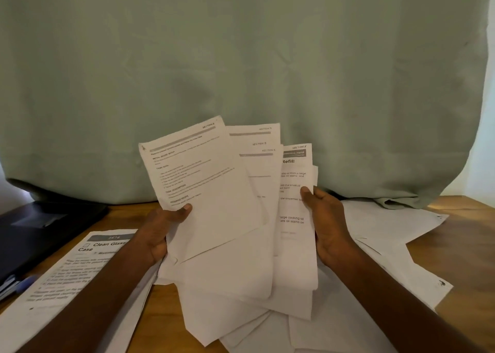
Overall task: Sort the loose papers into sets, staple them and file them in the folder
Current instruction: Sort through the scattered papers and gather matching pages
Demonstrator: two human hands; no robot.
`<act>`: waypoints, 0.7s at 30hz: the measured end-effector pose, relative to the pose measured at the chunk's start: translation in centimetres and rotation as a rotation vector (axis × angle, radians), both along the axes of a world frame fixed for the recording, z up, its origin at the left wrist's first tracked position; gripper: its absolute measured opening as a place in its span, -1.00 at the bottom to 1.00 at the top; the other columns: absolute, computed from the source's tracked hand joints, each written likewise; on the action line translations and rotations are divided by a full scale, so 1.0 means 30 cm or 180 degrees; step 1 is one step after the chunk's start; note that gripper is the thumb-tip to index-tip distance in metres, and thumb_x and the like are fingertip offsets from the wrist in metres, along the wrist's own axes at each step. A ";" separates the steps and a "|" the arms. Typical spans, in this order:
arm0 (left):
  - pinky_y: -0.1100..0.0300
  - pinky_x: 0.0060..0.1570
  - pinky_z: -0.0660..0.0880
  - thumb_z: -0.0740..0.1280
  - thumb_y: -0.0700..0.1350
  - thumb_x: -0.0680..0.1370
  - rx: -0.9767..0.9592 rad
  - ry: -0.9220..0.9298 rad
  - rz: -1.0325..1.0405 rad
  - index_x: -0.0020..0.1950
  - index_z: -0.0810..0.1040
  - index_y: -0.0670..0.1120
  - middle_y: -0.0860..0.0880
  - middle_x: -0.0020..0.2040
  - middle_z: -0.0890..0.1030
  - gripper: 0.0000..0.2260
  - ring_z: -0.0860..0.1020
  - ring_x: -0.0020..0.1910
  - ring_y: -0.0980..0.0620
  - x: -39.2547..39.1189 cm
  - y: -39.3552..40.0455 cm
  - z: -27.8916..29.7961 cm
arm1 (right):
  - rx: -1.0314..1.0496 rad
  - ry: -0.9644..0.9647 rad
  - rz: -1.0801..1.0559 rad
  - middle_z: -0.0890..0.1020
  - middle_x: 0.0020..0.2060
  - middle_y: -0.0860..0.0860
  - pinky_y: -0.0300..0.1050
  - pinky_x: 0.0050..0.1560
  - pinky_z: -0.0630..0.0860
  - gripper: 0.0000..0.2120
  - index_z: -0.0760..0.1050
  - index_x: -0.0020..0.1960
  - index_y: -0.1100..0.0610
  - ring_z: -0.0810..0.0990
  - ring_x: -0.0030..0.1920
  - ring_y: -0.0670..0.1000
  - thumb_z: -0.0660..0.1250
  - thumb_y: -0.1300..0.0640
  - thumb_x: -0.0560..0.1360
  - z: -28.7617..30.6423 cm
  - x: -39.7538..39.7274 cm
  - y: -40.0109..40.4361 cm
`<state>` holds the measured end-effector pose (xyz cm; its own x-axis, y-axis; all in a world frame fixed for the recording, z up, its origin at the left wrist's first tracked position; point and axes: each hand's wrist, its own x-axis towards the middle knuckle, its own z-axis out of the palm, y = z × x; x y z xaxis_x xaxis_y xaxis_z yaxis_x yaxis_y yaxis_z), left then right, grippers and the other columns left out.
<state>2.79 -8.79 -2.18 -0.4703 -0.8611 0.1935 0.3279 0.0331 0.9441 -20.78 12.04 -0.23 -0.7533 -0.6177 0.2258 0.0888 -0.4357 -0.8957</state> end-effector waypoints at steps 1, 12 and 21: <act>-0.10 0.45 0.39 0.34 -0.33 0.62 0.0016 0.0008 -0.0007 0.49 0.47 -0.15 -0.14 0.39 0.57 -0.57 0.52 0.37 -0.15 0.007 -0.007 -0.001 | -0.0020 0.0036 -0.0008 0.76 -0.03 0.04 0.01 -0.15 0.69 -0.85 0.66 0.16 0.05 0.76 -0.05 0.10 0.34 0.14 0.65 0.003 -0.003 0.003; -0.11 0.45 0.39 0.34 -0.31 0.61 -0.0116 -0.0051 -0.0199 0.49 0.48 -0.10 -0.11 0.37 0.60 -0.56 0.54 0.37 -0.14 0.018 0.002 0.011 | -0.0174 0.0287 0.0147 0.75 0.07 0.03 0.00 0.06 0.68 -0.78 0.67 0.18 0.12 0.74 0.07 0.07 0.46 0.19 0.54 0.002 0.013 0.002; 0.08 0.33 0.49 0.42 -0.29 0.55 -0.0450 -0.0252 -0.0428 0.39 0.56 -0.04 0.02 0.27 0.68 -0.58 0.64 0.23 0.06 -0.017 0.066 0.031 | -0.0174 0.0178 0.0480 0.71 0.16 0.15 0.21 0.30 0.56 -0.72 0.61 0.31 0.13 0.66 0.20 0.22 0.28 0.11 0.66 0.008 0.054 0.004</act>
